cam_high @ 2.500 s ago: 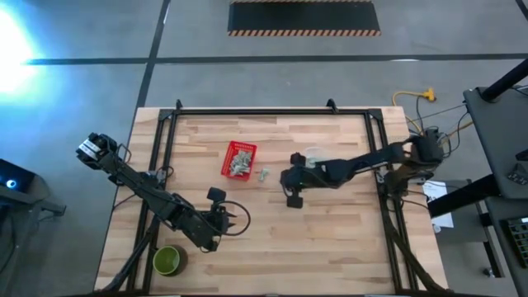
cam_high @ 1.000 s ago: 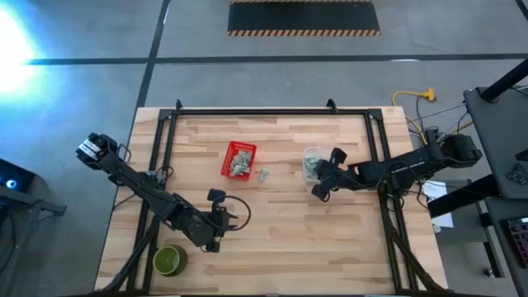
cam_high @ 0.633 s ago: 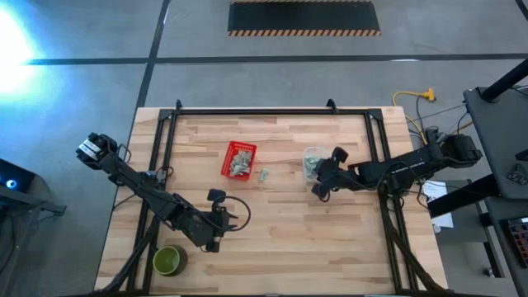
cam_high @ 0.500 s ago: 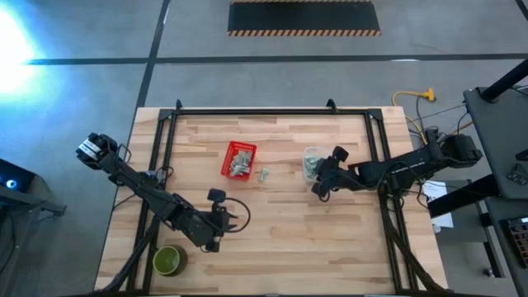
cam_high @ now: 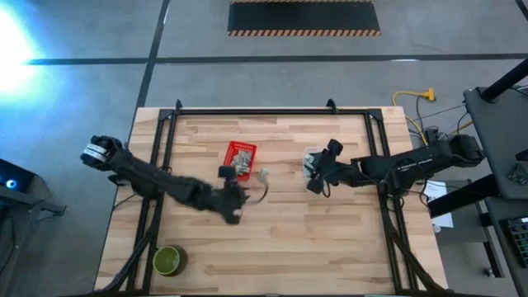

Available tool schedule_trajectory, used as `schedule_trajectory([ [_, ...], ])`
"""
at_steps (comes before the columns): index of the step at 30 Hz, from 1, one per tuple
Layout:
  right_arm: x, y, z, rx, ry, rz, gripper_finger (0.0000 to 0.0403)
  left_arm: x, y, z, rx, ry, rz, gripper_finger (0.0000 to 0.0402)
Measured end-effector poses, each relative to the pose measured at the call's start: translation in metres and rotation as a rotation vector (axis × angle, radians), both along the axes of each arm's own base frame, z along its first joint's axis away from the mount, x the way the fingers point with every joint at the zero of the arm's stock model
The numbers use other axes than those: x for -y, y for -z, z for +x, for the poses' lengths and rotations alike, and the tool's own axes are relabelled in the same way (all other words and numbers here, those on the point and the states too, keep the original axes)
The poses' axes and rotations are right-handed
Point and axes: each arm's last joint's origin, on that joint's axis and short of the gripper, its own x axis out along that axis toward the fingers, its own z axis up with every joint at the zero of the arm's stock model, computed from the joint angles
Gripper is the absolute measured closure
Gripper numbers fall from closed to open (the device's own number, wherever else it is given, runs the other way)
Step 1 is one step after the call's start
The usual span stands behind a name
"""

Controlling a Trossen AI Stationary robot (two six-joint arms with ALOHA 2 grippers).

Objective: Pick and place items into bin
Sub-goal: Put the stevia packet into the red bin

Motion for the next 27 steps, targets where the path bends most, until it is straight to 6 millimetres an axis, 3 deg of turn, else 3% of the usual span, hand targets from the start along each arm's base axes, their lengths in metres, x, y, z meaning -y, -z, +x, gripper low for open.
schedule_trajectory([
  [4,-0.003,-0.008,0.003,0.005,-0.032,-0.020,0.0207,-0.036,-0.003,0.024,-0.031,-0.020,-0.129,0.0308],
  [8,-0.007,-0.008,0.003,-0.023,-0.071,-0.046,0.0207,-0.060,-0.005,0.047,-0.045,-0.035,-0.184,0.0308],
  [17,-0.006,-0.001,-0.003,-0.120,-0.077,-0.060,0.0208,-0.085,0.003,0.096,-0.253,-0.118,-0.186,0.0308],
  [27,-0.006,0.000,-0.008,-0.131,-0.049,-0.029,0.0209,-0.111,0.015,0.121,-0.323,-0.214,-0.340,0.0308],
])
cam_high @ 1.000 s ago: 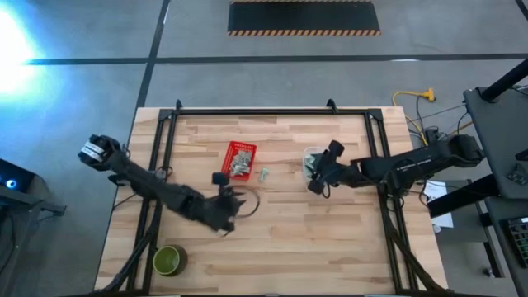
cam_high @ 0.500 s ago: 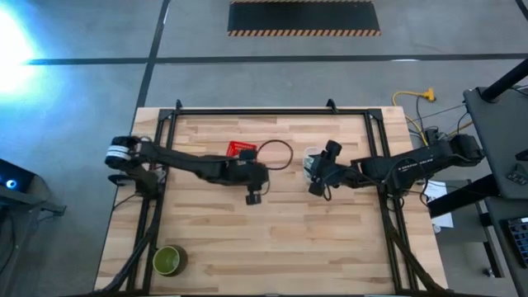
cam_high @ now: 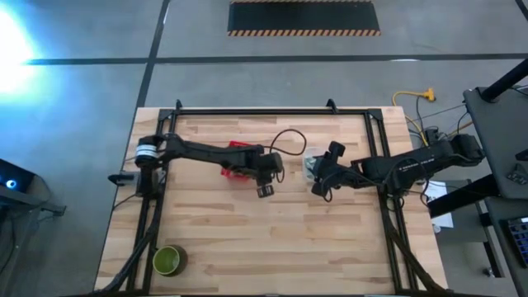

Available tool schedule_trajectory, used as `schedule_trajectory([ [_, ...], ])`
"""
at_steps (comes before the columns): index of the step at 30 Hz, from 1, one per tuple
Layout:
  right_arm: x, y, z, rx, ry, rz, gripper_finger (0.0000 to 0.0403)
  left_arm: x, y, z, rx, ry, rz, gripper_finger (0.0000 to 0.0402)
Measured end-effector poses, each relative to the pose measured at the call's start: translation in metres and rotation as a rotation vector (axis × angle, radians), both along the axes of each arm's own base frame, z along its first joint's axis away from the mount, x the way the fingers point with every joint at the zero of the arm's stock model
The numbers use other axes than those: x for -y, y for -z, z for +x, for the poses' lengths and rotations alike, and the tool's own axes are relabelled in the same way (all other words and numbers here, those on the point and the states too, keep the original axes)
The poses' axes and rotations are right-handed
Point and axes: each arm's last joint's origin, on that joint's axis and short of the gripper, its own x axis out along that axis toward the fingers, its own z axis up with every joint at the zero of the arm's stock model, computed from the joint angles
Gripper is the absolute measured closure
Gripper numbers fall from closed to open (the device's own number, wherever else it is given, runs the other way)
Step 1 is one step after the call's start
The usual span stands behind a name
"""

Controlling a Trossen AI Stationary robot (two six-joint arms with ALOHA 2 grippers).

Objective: Pick and place items into bin
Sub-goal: Put the stevia packet into the red bin

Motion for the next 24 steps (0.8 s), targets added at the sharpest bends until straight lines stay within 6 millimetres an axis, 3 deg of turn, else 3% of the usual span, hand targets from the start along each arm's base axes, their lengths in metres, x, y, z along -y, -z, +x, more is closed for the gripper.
schedule_trajectory([
  [16,-0.004,0.000,-0.001,-0.007,-0.021,-0.002,0.0209,-0.018,0.008,-0.003,-0.036,0.064,-0.019,0.0204],
  [24,-0.004,0.000,-0.001,-0.007,-0.021,-0.002,0.0209,-0.015,0.011,-0.003,-0.057,0.170,-0.011,0.0193],
])
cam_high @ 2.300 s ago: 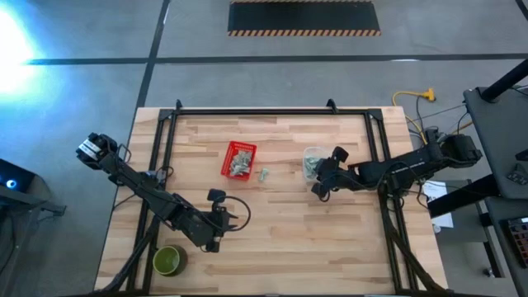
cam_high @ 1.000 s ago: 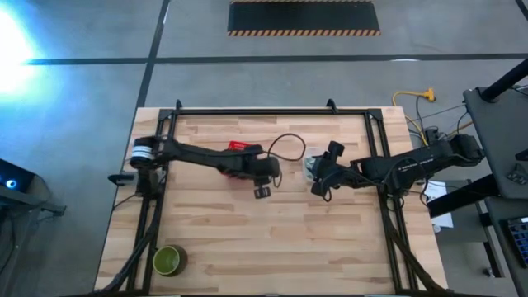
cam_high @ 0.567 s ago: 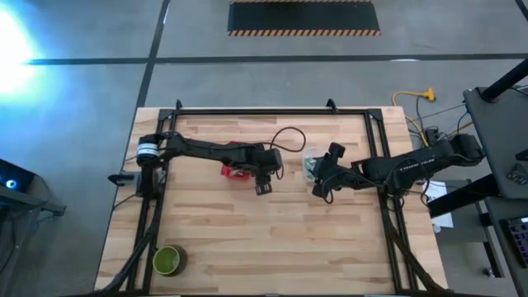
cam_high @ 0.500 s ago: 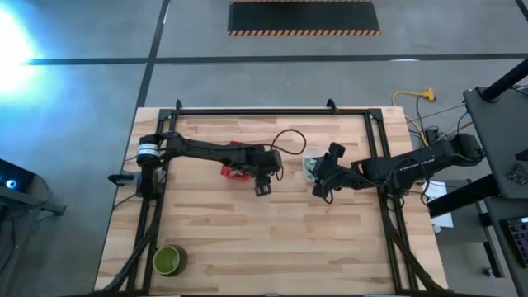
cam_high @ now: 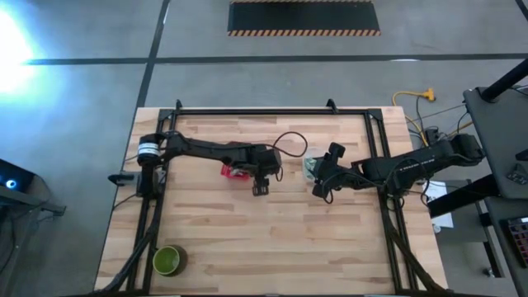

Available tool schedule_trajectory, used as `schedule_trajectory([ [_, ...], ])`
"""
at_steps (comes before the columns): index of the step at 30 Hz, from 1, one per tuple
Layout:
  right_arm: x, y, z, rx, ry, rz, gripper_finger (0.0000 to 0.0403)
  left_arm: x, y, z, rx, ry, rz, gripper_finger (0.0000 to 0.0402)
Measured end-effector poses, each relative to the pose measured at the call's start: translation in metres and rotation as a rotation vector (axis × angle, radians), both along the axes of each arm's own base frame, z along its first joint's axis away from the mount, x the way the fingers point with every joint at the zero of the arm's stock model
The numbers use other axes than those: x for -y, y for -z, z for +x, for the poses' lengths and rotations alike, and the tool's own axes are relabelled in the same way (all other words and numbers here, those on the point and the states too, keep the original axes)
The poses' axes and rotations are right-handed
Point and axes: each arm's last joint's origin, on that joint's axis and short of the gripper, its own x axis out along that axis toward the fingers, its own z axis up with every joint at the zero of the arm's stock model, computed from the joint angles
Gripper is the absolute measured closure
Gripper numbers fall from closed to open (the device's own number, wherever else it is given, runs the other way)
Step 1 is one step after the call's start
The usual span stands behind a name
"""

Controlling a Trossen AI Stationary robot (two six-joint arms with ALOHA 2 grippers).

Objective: Pick and place items into bin
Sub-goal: Put the stevia packet into the red bin

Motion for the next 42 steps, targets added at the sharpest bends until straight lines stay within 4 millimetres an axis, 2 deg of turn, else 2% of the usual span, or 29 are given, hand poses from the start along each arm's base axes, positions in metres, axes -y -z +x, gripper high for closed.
schedule_trajectory([
  [5,0.000,0.000,0.000,0.000,0.000,0.000,0.0209,0.000,0.000,0.000,-0.006,0.048,0.017,0.0193],
  [18,0.000,0.000,0.000,0.000,-0.002,0.005,0.0209,-0.012,0.038,0.012,-0.103,0.036,0.005,0.0194],
  [42,0.000,0.001,-0.001,0.000,0.001,0.008,0.0209,-0.015,0.032,0.006,-0.157,0.029,0.032,0.0194],
])
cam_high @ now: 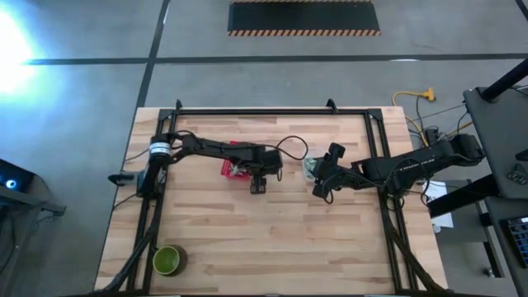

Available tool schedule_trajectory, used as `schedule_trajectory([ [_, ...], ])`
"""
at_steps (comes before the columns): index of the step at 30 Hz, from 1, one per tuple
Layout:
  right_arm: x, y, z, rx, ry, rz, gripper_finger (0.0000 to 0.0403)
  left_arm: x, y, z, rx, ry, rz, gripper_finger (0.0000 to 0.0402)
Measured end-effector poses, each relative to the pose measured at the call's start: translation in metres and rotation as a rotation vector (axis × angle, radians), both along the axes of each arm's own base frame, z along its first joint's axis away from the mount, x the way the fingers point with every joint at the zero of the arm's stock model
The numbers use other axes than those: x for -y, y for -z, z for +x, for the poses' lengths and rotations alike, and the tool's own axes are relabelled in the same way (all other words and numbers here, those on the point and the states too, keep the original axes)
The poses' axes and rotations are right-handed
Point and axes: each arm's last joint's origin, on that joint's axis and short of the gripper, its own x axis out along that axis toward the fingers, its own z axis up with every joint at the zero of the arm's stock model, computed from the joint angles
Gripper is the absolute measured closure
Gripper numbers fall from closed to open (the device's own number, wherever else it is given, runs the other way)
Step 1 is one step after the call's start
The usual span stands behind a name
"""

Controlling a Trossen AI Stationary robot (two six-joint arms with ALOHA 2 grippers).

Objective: Pick and place items into bin
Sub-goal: Put the stevia packet into the red bin

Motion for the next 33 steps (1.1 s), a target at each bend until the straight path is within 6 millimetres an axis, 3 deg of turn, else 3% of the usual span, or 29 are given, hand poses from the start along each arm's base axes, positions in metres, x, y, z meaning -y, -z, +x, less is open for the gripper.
schedule_trajectory([
  [18,0.000,0.000,0.000,0.011,0.005,0.006,0.0209,0.001,0.003,0.001,-0.003,0.008,-0.053,0.0196],
  [25,0.000,-0.001,0.001,0.013,0.005,0.006,0.0209,0.002,0.022,0.004,-0.055,0.012,-0.066,0.0232],
  [33,0.000,0.000,0.001,0.011,0.003,0.003,0.0209,0.001,0.010,0.008,-0.050,0.021,-0.063,0.0286],
])
